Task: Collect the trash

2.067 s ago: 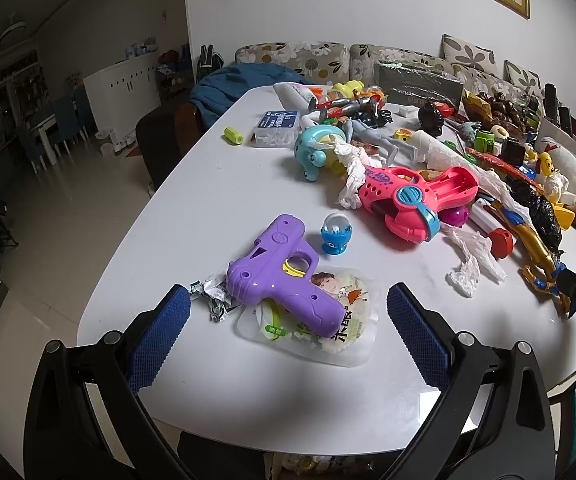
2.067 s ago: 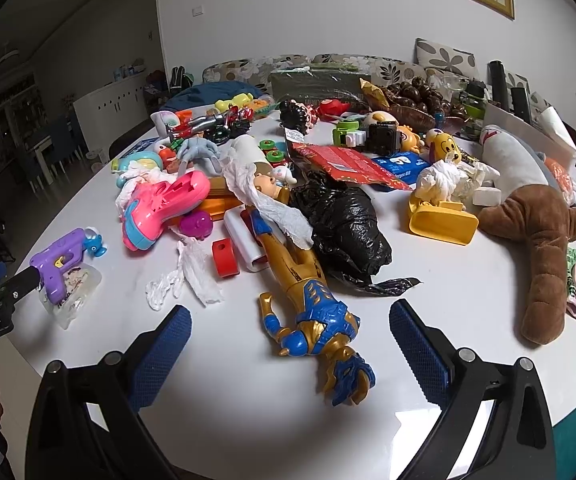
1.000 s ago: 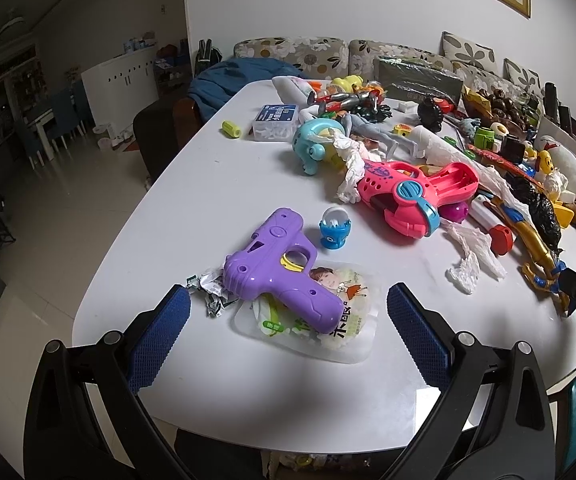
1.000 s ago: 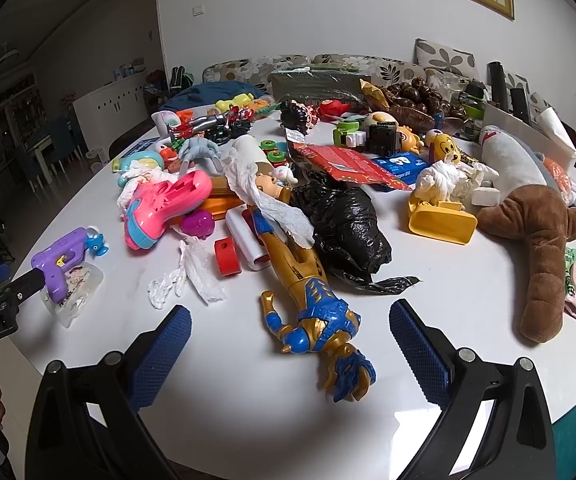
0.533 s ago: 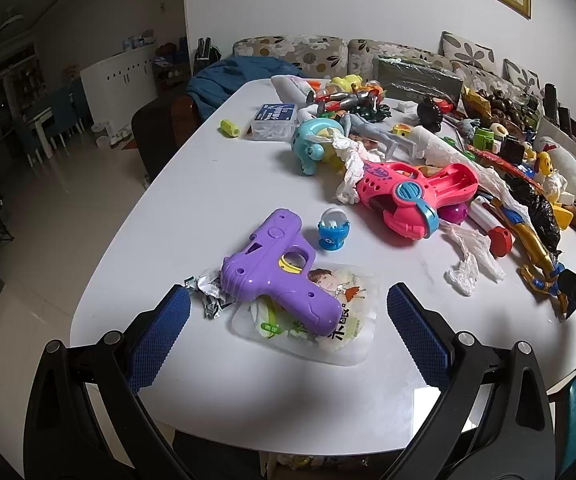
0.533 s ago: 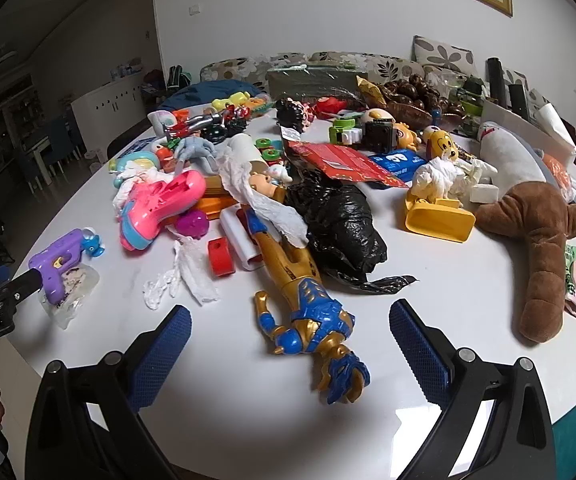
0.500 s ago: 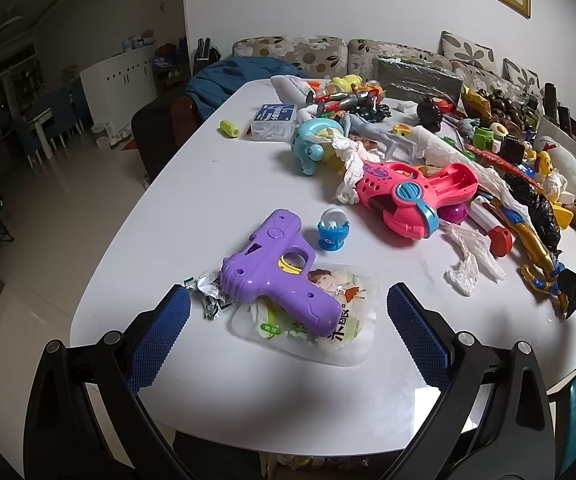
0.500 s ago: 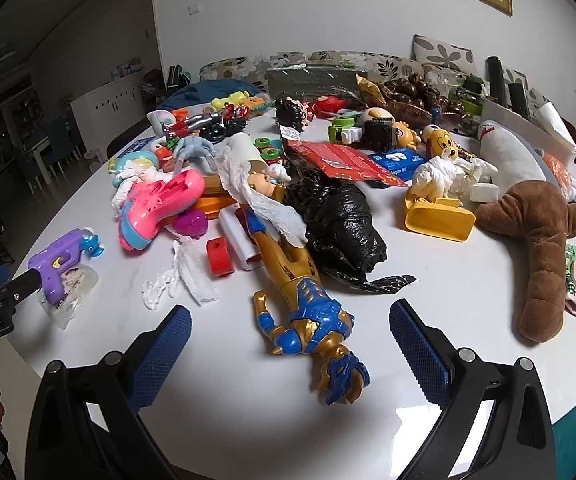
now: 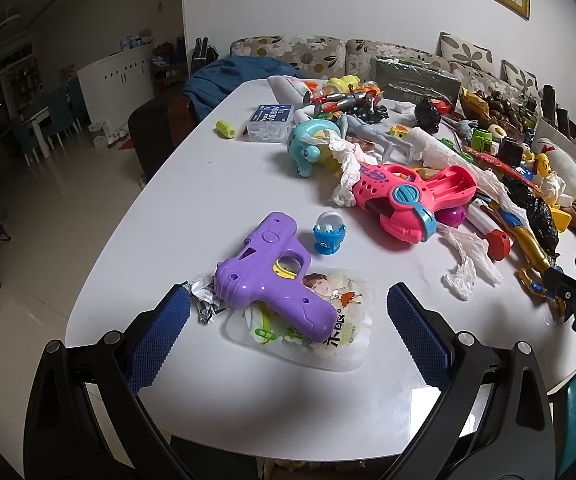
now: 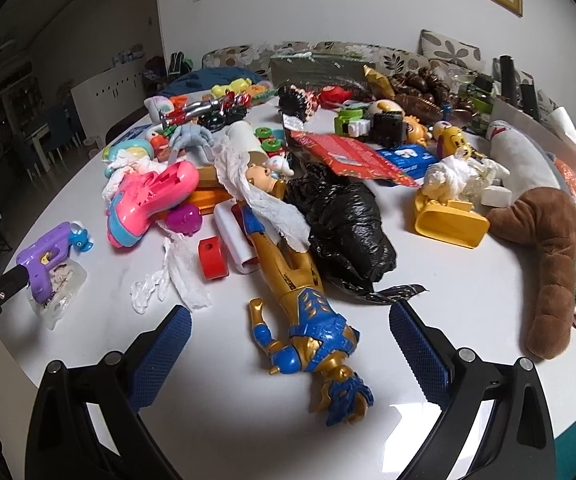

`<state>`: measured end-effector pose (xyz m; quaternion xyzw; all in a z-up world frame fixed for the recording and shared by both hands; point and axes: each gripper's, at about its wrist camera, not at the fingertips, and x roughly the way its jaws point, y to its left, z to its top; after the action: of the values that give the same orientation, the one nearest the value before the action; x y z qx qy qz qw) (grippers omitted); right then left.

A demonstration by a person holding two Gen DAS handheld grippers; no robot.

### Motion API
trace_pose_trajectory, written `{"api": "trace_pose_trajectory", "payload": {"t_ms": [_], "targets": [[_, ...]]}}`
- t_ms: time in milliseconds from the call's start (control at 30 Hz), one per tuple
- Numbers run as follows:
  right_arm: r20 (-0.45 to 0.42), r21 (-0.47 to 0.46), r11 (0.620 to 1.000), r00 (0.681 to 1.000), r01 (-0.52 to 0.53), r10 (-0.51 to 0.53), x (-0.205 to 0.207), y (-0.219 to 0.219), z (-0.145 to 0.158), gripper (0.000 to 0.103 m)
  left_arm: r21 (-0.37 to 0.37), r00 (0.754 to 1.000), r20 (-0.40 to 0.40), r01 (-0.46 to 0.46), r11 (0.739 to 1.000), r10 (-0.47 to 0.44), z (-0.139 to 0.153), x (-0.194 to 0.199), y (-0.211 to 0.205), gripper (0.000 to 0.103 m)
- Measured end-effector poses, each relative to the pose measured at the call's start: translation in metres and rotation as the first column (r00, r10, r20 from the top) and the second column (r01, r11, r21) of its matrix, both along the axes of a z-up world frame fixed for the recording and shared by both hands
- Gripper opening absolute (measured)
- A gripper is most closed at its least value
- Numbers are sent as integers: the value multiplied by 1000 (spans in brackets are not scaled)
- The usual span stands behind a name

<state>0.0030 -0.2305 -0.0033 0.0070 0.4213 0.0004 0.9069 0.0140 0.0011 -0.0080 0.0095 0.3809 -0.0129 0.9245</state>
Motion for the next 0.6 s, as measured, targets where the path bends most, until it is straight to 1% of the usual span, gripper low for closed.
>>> {"api": "trace_pose_trajectory", "payload": {"t_ms": [167,233,300,333,367,400,433,467,533,567,600], "targets": [[-44,0,1000,999,-2,2,20,-4,-10,98,8,1000,3,-2,1000,2,0,1,0,97],[-89,-1,1000,996,-16,16,33,-6,-18,98,10,1000,3,-5,1000,5,1,2,0,97],[-164,9,999,985,-52,53,47,-9,-34,99,6,1000,4,-6,1000,6,1,1,2,97],[-142,-31,996,986,-89,84,47,-8,-34,96,5,1000,5,-6,1000,6,1,1,2,97],[-143,-11,994,984,-108,105,49,-12,-35,96,7,1000,7,-7,1000,6,2,1,3,97],[-144,-14,992,982,-124,120,51,-15,-33,92,10,1000,10,-7,1000,7,2,0,4,97],[-136,-9,991,982,-135,132,51,-17,-30,65,12,1000,13,-6,1000,6,2,-1,4,97],[-130,15,988,979,-155,156,51,-21,-26,38,14,1000,15,-5,1000,5,3,-1,5,97],[-157,55,985,972,-166,172,52,-29,-24,36,16,1000,21,-8,1000,8,3,0,8,97],[-162,58,983,970,-173,180,51,-32,-23,34,12,1000,24,-8,1000,8,3,0,10,97],[-161,82,980,968,-180,191,48,-36,-20,33,7,1000,26,-6,1000,6,4,0,13,97]]}}
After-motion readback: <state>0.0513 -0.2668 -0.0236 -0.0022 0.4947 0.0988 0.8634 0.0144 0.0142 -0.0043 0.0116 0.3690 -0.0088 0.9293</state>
